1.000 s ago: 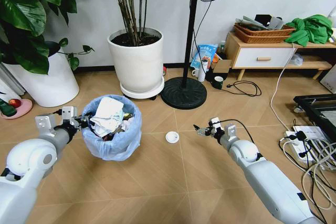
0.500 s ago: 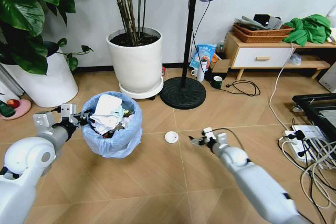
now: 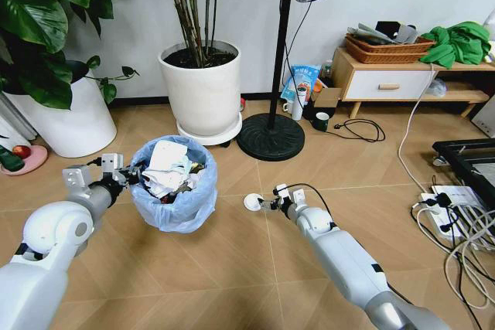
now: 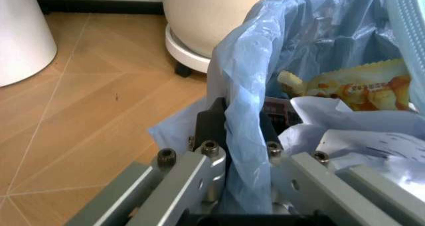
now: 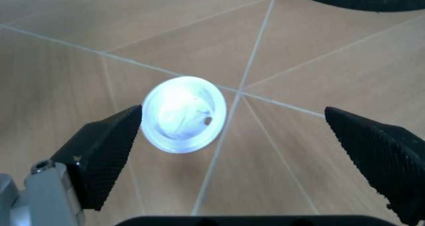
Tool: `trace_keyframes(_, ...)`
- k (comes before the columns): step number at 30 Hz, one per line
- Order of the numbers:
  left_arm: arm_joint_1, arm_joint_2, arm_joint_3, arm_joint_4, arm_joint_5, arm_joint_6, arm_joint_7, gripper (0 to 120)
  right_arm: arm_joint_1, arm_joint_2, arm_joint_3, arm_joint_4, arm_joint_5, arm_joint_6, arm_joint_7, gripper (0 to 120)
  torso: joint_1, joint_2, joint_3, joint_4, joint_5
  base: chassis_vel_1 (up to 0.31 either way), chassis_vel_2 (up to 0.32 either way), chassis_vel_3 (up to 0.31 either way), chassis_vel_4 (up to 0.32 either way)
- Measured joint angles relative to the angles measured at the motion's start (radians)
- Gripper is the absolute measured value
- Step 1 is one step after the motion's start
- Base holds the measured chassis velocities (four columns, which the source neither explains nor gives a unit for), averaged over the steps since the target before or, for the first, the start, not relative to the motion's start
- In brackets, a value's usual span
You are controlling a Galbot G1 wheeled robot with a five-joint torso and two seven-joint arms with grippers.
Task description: Pick up the trash bin and place the garbage on the floor into it.
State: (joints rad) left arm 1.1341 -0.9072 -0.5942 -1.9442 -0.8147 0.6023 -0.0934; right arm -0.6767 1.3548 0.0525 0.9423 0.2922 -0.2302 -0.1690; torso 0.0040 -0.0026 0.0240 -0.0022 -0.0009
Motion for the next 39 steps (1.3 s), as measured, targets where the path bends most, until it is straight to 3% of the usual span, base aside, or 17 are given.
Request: trace_keyframes(39,-0.064,-0.020,0.072,0.056,0.011,-0.010,0.023,0,0.151,0.136,0.029,-0.337,-0.097,0.066,-0.009,100,0.000,0.000,0.000,-0.0001,0.0000,0.000,0.000,0.000,0.000)
